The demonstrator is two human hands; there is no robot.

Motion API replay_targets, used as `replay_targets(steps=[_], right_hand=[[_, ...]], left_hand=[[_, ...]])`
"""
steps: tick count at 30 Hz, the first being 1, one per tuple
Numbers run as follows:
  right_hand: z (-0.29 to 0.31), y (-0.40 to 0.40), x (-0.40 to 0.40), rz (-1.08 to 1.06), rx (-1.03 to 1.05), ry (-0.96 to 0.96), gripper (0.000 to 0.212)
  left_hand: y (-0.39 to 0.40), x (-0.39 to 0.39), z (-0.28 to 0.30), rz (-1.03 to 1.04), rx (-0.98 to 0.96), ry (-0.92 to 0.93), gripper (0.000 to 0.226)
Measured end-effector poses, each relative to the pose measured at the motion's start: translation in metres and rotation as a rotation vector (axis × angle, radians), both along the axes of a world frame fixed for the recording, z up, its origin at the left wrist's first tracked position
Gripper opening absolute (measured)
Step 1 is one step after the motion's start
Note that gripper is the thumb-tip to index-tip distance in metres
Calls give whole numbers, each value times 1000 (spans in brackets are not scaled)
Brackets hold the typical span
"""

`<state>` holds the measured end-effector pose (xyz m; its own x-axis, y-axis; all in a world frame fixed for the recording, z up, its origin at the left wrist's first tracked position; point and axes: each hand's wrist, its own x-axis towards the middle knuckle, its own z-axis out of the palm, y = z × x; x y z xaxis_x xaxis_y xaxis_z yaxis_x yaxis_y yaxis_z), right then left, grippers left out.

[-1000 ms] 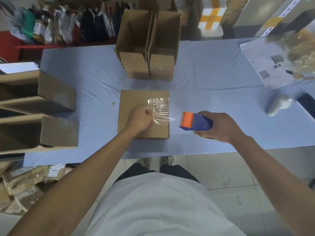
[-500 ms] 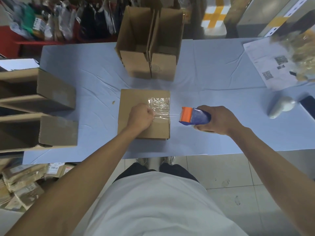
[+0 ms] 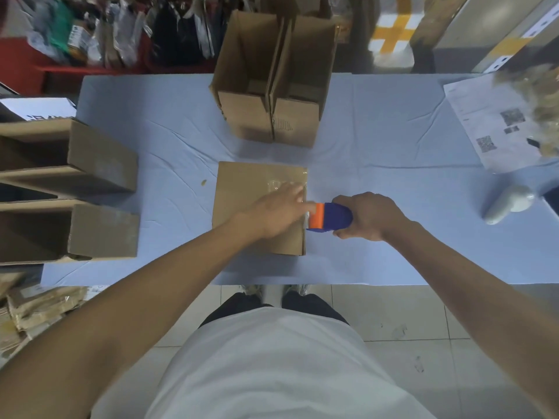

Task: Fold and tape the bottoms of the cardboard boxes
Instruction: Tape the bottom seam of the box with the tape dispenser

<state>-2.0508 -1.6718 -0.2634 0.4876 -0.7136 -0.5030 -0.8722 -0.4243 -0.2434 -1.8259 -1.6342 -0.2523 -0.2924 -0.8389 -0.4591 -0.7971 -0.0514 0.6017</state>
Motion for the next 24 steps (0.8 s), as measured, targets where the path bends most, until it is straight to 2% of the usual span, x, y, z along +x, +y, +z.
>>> replay_targets(steps=[3,6,9,11,14,17,19,21,22,24], right_hand=[[2,-4,12,14,5,53,39],[2,-10,30,8,6,199,38],[-4,-14,37,-21,7,290,51],[-5,-13,33,-165,2,199,57],[-5,-12,24,-297,-167,98,56],[-31,-9,14,-272,-237,-6,44],[-49,0,8,-248,-179,-86,53],[-58,9,6,-255,-196,-60,47],[-59,9,7,-250,-253,-41,43],[-48,5,17,-181,-374,-118,48]], left_hand=[[-3,-2,-5,144,119,77,28],[-3,-3,-10,108,76,69,28],[-2,-5,-12,-24,-66,-26,25],[2,-5,-19,-155,-130,-150,24],[5,-9,-22,-304,-211,-330,25],[10,-18,-25,-224,-269,-392,27],[16,-20,-32,-162,-361,-414,29],[24,-16,-37,-106,-396,-387,19],[27,-13,-38,-81,-387,-347,21],[32,-6,-40,-76,-379,-319,39]])
